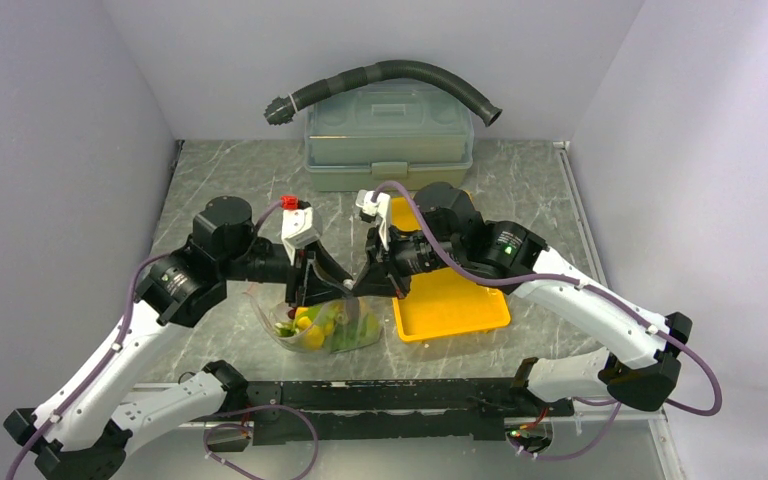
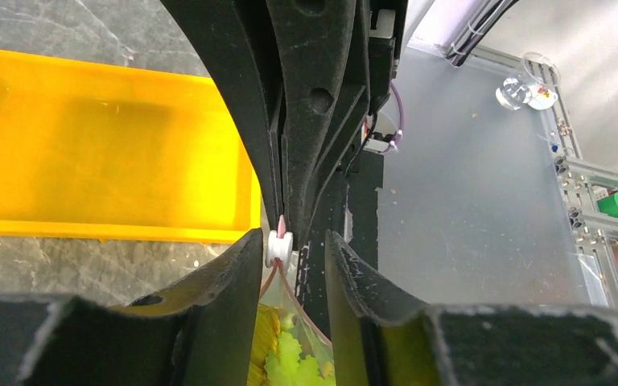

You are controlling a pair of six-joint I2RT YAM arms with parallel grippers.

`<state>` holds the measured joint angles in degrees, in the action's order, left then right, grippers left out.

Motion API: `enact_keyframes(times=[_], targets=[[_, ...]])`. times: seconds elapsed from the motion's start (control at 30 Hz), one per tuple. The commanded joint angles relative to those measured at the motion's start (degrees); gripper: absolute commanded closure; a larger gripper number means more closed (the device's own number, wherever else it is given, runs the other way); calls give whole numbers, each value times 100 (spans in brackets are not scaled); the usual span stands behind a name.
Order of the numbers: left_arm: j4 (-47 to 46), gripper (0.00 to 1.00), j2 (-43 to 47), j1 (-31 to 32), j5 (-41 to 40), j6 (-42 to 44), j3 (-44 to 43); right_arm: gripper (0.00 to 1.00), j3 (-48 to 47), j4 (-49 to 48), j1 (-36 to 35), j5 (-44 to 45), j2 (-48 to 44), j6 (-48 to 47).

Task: Place the food in the zip-top bag and seal the zipper
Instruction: Zip the zipper food storage bag at the center of the board.

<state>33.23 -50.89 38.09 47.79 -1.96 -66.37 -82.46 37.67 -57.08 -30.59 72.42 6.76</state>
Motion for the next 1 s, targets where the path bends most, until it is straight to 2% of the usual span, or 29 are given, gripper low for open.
enact_keyframes(times=[0.0,0.07,0.37,0.57,0.97], targets=[[-197,63,-26,14,242,380,9,100,-159,-445,30,-178,-200,119],[-240,67,-13,14,264,376,19,100,-143,-445,30,-176,-217,114],[-144,100,-51,10,385,465,-21,100,-41,-496,39,-119,-282,114],[29,100,10,12,329,516,-78,100,196,-598,39,101,-547,91],[298,100,325,15,-182,591,-127,100,694,-1025,48,1140,-1480,256]])
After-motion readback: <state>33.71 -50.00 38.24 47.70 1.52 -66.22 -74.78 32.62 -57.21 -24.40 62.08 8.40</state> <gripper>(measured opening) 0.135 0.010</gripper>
